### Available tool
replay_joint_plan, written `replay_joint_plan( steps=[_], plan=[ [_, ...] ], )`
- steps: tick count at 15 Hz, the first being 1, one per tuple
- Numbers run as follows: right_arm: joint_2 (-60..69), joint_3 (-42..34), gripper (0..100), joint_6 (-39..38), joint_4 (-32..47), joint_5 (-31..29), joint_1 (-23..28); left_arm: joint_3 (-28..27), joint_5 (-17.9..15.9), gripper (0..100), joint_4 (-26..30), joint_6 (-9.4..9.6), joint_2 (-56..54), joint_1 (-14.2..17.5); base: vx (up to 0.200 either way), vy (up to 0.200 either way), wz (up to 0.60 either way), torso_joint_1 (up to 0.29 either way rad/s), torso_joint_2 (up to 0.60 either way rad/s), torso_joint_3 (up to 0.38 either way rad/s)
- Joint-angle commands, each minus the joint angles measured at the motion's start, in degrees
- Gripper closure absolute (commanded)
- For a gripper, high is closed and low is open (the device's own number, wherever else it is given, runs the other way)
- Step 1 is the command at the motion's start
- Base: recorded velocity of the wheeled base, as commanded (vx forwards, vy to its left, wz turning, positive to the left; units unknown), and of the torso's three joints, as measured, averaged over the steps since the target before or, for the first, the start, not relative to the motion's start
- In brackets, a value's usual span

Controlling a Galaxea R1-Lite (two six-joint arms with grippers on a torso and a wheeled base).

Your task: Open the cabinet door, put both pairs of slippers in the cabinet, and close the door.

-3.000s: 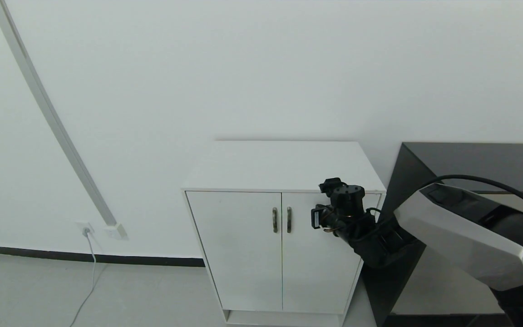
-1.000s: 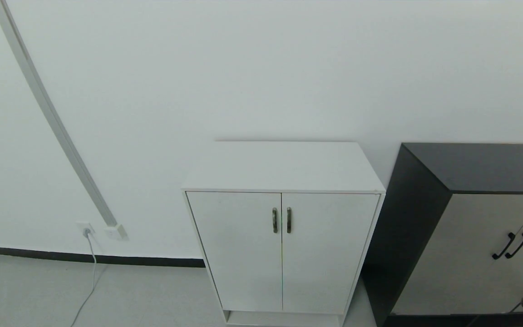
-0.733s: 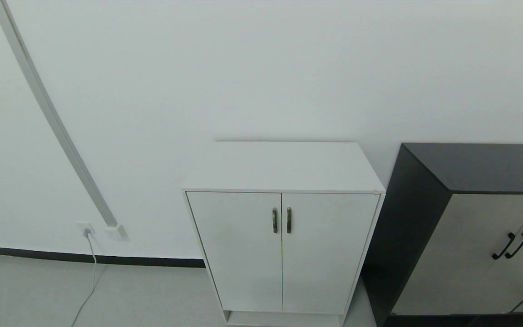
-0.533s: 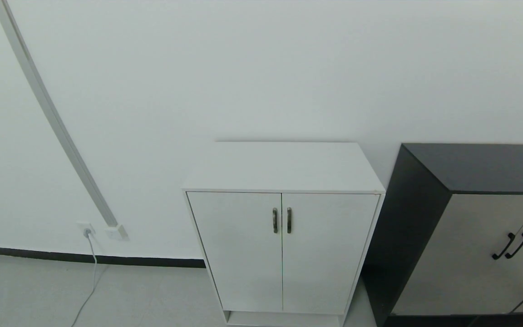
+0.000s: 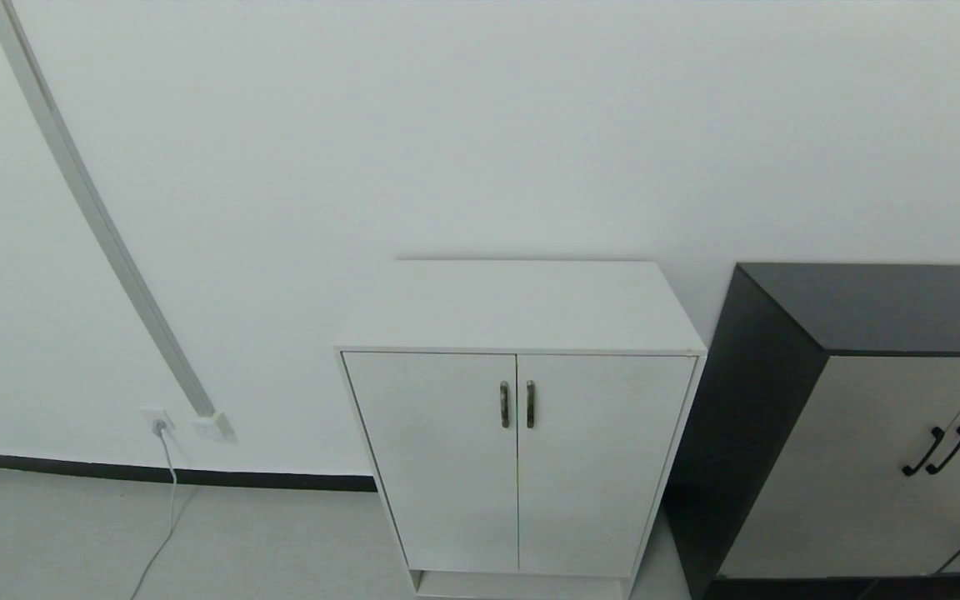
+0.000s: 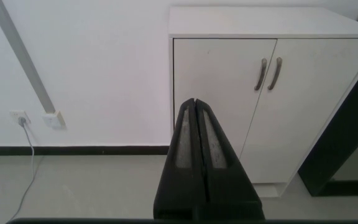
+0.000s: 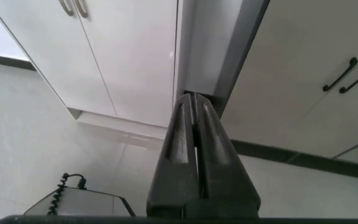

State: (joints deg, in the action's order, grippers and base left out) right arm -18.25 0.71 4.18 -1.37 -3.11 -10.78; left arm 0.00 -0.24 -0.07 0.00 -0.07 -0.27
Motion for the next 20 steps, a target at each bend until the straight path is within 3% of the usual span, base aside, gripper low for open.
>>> replay_joint_plan(
  steps=[1,5,11,16,20],
  plan=[
    [0.8,-0.1,100,-0.6,0.0,0.0,0.2,0.0,0.0,100,0.0,0.0,0.1,0.0,0.0,0.0,0.0,0.0,0.0,0.0],
    [0.2,0.1,100,-1.3,0.8,0.9,-1.1,0.0,0.0,100,0.0,0.0,0.1,0.0,0.0,0.0,0.0,0.0,0.0,0.0],
    [0.9,0.5,100,0.6,1.8,1.6,1.4,0.0,0.0,100,0.0,0.0,0.1,0.0,0.0,0.0,0.0,0.0,0.0,0.0],
    [8.5,0.7,100,-0.3,1.8,1.4,10.5,0.0,0.0,100,0.0,0.0,0.1,0.0,0.0,0.0,0.0,0.0,0.0,0.0],
    [17.5,0.6,100,-0.4,1.8,1.4,10.5,0.0,0.0,100,0.0,0.0,0.1,0.0,0.0,0.0,0.0,0.0,0.0,0.0]
  ],
)
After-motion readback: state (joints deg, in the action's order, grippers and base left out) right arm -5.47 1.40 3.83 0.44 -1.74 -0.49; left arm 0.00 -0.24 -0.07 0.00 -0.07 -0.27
